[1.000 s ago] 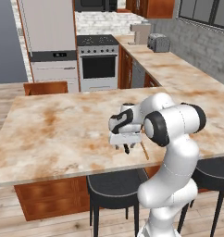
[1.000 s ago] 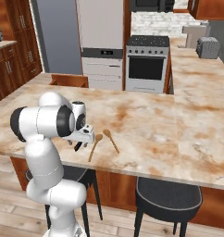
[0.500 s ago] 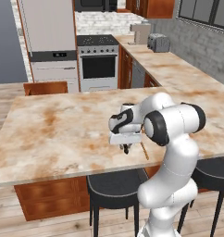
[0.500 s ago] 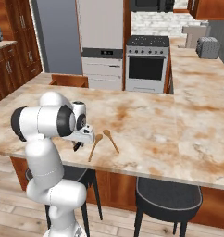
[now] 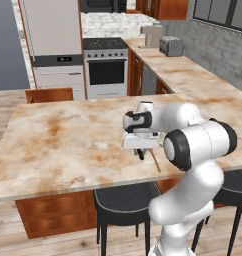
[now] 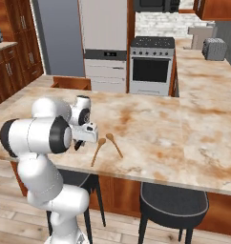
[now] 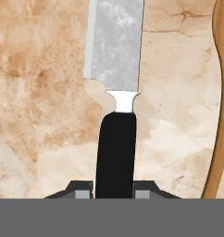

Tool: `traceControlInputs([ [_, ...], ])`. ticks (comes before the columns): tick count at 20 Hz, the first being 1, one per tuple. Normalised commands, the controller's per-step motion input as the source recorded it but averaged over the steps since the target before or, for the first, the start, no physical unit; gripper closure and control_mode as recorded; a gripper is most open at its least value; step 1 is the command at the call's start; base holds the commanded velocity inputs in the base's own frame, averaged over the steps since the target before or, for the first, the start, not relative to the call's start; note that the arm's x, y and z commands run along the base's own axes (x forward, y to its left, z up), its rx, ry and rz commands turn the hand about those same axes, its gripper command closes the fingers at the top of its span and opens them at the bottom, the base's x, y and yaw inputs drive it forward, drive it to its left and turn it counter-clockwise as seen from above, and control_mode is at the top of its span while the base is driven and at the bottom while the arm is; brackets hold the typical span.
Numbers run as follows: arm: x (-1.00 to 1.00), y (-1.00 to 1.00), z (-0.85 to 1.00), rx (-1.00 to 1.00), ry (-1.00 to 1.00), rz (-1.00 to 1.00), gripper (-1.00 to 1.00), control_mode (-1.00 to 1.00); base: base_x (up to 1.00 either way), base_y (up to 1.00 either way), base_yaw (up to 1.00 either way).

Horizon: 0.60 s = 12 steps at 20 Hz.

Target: Pick up the metallic utensils from the counter and place them in the open drawer. Make sure not to pick up any wooden utensils.

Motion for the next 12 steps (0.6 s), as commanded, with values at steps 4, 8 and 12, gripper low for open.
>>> traceControlInputs([
  [4, -1.00, 0.00, 1.00, 0.03, 0.00, 0.02, 1.00, -1.00, 0.00, 0.00, 0.00],
  [8, -0.99, -0.01, 1.00, 0.00, 0.00, 0.06, 1.00, -1.00, 0.00, 0.00, 0.00],
  [12, -1.00, -0.28, 0.73, -0.03, -0.01, 0.05, 1.00, -1.00, 0.00, 0.00, 0.00],
])
